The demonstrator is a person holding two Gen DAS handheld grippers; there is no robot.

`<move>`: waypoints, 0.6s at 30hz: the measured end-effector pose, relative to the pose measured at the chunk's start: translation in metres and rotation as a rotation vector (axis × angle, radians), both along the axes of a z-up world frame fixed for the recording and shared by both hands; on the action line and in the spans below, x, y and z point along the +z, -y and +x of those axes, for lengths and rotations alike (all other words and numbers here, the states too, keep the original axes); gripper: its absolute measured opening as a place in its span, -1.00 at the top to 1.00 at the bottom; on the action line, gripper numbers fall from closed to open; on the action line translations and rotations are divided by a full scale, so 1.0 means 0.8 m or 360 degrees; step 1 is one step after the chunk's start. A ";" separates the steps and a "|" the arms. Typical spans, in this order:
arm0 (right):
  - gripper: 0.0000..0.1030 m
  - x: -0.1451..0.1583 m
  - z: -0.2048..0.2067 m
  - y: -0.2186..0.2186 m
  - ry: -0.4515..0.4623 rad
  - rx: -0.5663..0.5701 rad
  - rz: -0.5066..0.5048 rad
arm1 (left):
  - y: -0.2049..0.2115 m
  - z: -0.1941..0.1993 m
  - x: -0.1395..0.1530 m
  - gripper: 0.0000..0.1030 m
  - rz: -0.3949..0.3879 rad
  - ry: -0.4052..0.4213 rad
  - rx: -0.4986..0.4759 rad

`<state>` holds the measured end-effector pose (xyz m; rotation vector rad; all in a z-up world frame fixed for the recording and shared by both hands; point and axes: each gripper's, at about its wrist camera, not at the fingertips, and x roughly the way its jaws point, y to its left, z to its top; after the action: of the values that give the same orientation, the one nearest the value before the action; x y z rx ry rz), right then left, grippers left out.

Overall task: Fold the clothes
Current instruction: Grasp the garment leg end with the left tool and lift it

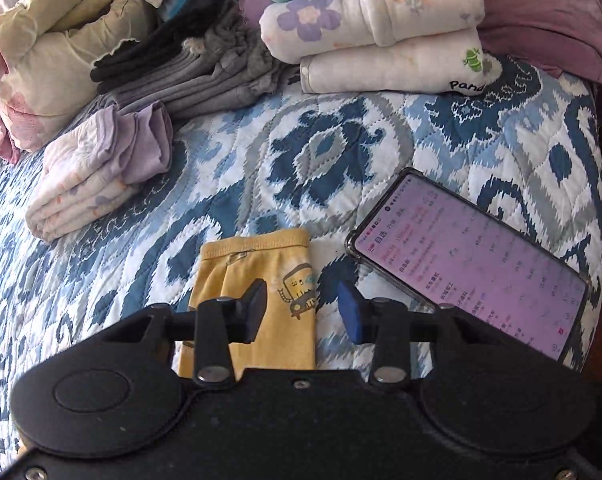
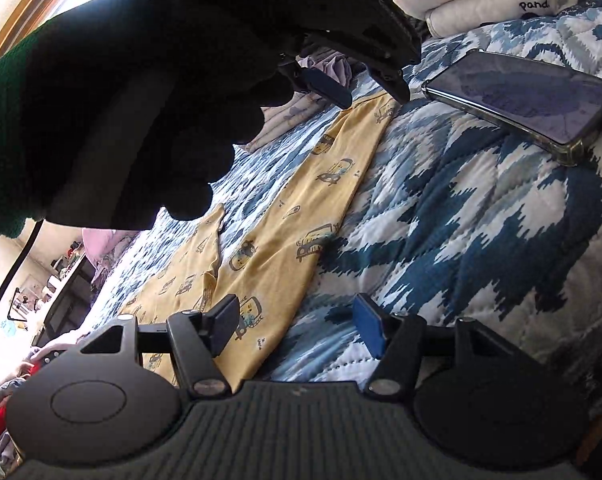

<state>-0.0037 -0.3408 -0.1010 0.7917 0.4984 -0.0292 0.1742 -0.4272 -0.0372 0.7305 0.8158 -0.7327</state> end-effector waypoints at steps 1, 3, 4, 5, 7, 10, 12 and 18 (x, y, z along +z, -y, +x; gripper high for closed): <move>-0.28 0.001 0.001 -0.001 0.0001 0.0005 -0.0011 | 0.002 0.003 -0.004 0.37 0.0007 -0.0004 0.0017; -0.36 0.003 0.002 -0.005 0.0002 0.0023 -0.0050 | 0.007 0.009 -0.013 0.60 0.0017 0.0013 0.0065; -0.39 0.004 0.003 -0.006 0.0001 0.0030 -0.0064 | 0.007 0.012 -0.015 0.83 0.0012 0.0020 0.0089; -0.40 0.005 0.003 -0.008 0.0000 0.0035 -0.0075 | 0.005 0.013 -0.012 0.93 -0.0011 0.0028 0.0110; -0.41 0.006 0.003 -0.008 -0.0002 0.0040 -0.0082 | -0.006 0.016 -0.001 0.98 -0.0083 0.0035 0.0156; -0.41 0.010 0.003 -0.013 -0.0010 0.0056 -0.0131 | -0.040 0.023 0.029 0.99 -0.0253 0.0036 0.0268; -0.42 0.016 0.004 -0.021 -0.0027 0.0082 -0.0233 | -0.073 0.027 0.055 0.99 -0.0399 0.0006 0.0341; -0.39 0.029 0.002 -0.055 -0.0032 0.0212 -0.0527 | -0.187 0.032 0.128 0.99 -0.0744 0.0015 0.0531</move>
<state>-0.0019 -0.2966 -0.0780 0.4335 0.5477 0.0040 0.1997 -0.2775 0.0649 0.1707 0.6991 -0.5854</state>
